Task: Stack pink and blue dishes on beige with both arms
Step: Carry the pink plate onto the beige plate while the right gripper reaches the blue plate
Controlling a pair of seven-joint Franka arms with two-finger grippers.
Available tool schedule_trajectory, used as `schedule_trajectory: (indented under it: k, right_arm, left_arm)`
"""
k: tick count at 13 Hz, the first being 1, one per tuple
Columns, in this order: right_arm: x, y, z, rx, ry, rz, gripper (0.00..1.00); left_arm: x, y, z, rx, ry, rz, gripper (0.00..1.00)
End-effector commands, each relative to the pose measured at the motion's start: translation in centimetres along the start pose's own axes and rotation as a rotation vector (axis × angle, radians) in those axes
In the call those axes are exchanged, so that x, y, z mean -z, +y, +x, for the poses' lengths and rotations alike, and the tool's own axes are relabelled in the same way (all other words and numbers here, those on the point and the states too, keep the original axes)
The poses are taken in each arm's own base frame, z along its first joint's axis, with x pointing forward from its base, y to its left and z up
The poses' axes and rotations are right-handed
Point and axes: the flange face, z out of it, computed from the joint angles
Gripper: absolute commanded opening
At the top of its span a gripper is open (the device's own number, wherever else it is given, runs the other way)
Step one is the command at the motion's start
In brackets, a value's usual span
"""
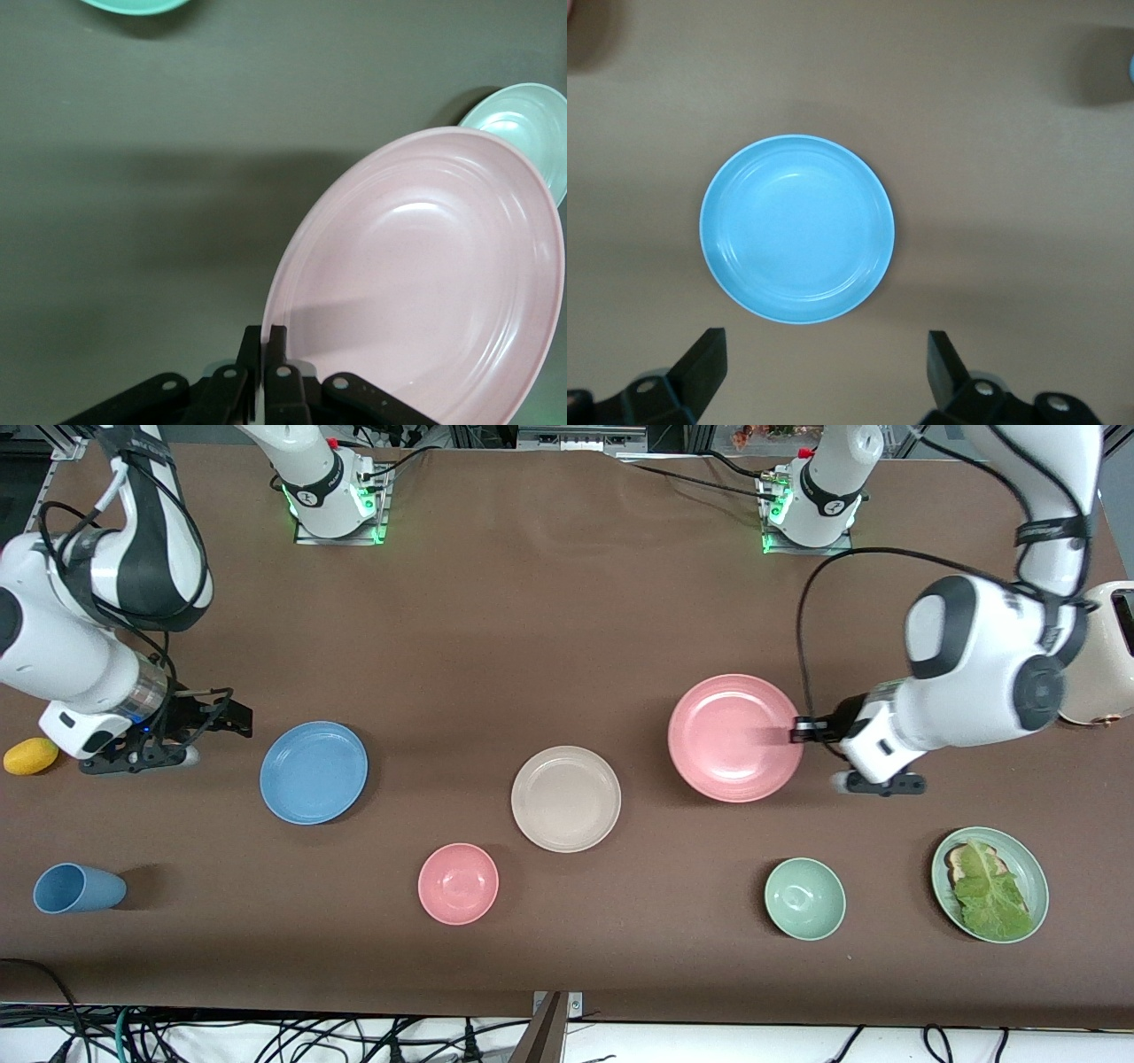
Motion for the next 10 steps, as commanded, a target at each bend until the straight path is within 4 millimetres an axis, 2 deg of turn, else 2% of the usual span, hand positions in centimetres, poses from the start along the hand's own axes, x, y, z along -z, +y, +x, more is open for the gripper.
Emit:
schedule_trajectory:
  k: [1, 3, 7, 10]
  right_arm:
    - [-2.7, 0.1, -0.3, 0.014, -0.018, -0.003, 1.0]
    - [-5.6, 1.1, 0.0, -0.002, -0.045, -0.01, 1.0]
    - [-10.5, 1.9, 0.9, -0.009, -0.048, -0.021, 1.0]
    - [-13.2, 2.7, 1.1, -0.004, -0.041, -0.027, 1.0]
  left_arm:
    - [-3.2, 4.1, 1.2, 0.072, 0.043, 0.035, 0.0]
    - [-6.0, 7.0, 1.1, 0.113, 0.068, 0.041, 0.0]
    - [-12.4, 12.7, 0.1, 0.188, 0.113, 0.046, 0.0]
    - [-16.0, 14.6, -0.1, 0.224, 0.141, 0.044, 0.0]
